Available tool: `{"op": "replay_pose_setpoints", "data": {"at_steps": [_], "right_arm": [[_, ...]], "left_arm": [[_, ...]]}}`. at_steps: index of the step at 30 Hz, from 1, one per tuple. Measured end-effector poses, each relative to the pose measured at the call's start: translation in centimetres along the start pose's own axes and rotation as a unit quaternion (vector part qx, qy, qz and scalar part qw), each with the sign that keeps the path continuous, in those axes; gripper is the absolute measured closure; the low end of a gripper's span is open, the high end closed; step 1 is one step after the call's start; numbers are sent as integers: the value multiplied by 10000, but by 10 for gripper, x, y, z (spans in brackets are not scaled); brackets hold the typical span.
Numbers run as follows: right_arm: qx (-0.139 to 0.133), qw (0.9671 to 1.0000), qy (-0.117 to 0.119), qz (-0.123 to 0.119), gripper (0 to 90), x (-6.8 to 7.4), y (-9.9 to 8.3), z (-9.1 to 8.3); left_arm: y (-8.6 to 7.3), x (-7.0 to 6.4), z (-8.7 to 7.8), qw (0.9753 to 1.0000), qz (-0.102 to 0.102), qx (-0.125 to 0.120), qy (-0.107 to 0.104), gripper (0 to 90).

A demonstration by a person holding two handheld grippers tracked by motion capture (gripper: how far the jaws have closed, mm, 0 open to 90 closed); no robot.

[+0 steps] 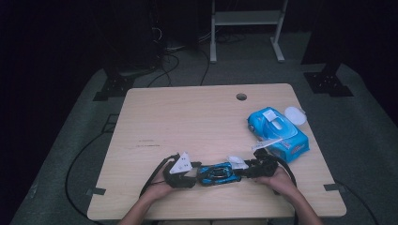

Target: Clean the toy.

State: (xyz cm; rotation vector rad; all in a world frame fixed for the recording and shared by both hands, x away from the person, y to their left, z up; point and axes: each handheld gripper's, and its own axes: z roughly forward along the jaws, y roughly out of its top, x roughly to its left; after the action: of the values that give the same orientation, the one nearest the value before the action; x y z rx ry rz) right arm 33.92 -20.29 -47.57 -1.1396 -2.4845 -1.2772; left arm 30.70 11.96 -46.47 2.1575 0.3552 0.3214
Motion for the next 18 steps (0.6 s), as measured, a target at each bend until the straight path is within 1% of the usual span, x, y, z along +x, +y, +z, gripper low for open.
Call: {"op": "replay_pose_setpoints", "data": {"at_steps": [2, 3, 4, 6, 7, 8, 9, 11, 12, 13, 14, 15, 16, 17, 18], "right_arm": [[6, 9998, -140, -121, 412, 3, 0, -1], [8, 9993, -299, -222, 416, 6, 0, -2], [-3, 9985, -427, -328, 436, 10, 0, -3], [-14, 9966, -584, -575, 495, 18, 0, -6], [-55, 9948, -651, -780, 521, 23, 0, -7], [-76, 9936, -687, -893, 574, 28, -1, -8], [-77, 9933, -669, -934, 606, 31, -1, -8], [-115, 9930, -647, -979, 635, 33, -1, -9], [-127, 9935, -583, -967, 645, 34, -1, -10], [-159, 9942, -509, -937, 655, 35, -1, -10], [-193, 9944, -441, -937, 657, 36, -1, -11], [-183, 9945, -385, -961, 664, 36, -1, -11], [-126, 9947, -364, -958, 669, 38, -2, -11], [-110, 9942, -386, -1001, 671, 38, -3, -10], [-87, 9944, -399, -978, 677, 38, -3, -9]], "left_arm": [[0, 0, 0, 10000, 0, 3, 1, 520], [-1, 0, 0, 10000, 33, 39, 41, 519], [-1, 1, 0, 10000, 12, 13, 47, 521], [-1, 1, 0, 10000, 10, 4, 44, 537], [-1, 1, 0, 10000, -1, 0, 41, 536], [-1, 1, 0, 10000, -12, 0, 33, 536], [-1, 2, 0, 10000, -31, -9, 25, 536], [-1, 3, 0, 10000, -81, 11, -7, 535], [-1, 4, 0, 9998, -186, 28, -68, 525], [-2, 7, 1, 9991, -391, 87, -105, 479], [-3, 9, 1, 9979, -620, 115, -160, 429], [-4, 12, 2, 9958, -873, 129, -261, 401], [-5, 16, 3, 9927, -1128, 166, -387, 392], [-6, 18, 4, 9902, -1300, 201, -471, 390], [-7, 20, 5, 9874, -1463, 237, -553, 387]]}}
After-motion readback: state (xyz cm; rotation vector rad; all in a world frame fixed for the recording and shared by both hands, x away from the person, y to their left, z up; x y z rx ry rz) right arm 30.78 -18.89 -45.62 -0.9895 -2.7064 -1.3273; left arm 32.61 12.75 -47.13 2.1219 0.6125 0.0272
